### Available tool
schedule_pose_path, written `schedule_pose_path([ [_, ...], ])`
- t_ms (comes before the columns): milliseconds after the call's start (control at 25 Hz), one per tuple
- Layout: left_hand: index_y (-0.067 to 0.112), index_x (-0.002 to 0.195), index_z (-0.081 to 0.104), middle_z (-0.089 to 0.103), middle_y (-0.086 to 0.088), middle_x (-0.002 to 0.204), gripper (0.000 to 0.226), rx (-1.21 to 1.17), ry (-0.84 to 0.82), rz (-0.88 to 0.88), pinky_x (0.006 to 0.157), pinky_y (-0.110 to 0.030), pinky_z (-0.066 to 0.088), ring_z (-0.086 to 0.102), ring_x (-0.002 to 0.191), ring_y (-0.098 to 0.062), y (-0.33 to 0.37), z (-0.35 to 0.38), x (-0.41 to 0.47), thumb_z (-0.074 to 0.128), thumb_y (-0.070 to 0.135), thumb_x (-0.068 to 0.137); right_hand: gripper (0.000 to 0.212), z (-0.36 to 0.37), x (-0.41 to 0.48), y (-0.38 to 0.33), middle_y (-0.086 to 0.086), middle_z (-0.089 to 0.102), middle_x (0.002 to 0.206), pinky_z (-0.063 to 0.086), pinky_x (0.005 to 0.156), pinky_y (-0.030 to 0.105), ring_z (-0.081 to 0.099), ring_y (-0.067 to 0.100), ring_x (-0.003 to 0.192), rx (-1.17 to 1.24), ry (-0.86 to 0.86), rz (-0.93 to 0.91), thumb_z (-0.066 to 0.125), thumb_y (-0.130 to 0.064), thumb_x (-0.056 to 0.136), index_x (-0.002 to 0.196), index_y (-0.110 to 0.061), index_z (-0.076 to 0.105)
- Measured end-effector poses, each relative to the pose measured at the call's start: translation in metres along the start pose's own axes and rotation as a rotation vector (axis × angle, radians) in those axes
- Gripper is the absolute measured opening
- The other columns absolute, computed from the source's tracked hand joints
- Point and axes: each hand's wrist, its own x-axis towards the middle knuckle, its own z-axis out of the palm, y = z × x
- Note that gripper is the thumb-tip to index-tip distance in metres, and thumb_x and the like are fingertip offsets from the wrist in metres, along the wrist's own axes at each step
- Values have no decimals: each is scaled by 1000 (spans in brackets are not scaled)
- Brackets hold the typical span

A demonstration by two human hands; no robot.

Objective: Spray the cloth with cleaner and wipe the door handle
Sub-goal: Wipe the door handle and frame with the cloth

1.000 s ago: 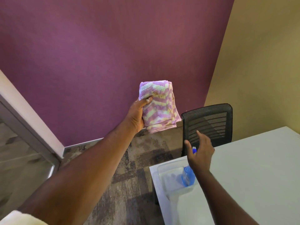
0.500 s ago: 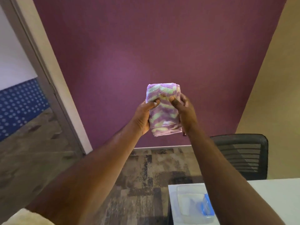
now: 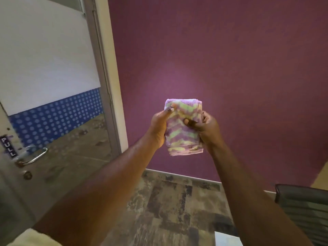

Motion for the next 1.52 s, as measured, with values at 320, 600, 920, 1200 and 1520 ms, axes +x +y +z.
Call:
schedule_pose_path([
  [320,-3,121,69,72,-24,113,35,22,211,135,101,-66,54,69,102,-42,43,-114,54,75,23,98,50,113,72,31,19,74,122,61,94,52,72,40,107,113,-312,93,81,-11,80,127,-3,66],
  [600,13,135,65,75,-7,115,42,510,485,419,93,-55,62,72,104,-23,63,-209,74,68,39,102,43,219,104,59,26,75,118,56,96,68,74,48,106,208,-321,180,85,-17,84,123,-2,72],
  [920,25,162,33,68,-7,136,62,1085,781,643,90,-42,64,70,117,-22,96,-317,84,55,43,107,39,335,141,91,26,73,123,57,96,65,72,48,110,290,-525,190,76,-16,92,129,-5,70],
  [1200,33,161,32,72,-14,126,56,1168,970,540,73,-35,58,72,102,-28,111,-426,108,48,48,109,42,442,195,147,25,73,125,58,96,60,71,46,112,351,-811,279,77,-10,88,129,-6,70],
  [1520,21,158,41,52,-6,157,52,1415,1237,442,113,-46,48,50,143,-23,130,-541,83,45,42,110,41,557,232,225,22,77,117,60,91,60,75,43,105,356,-1010,374,81,-1,81,121,-3,73],
])
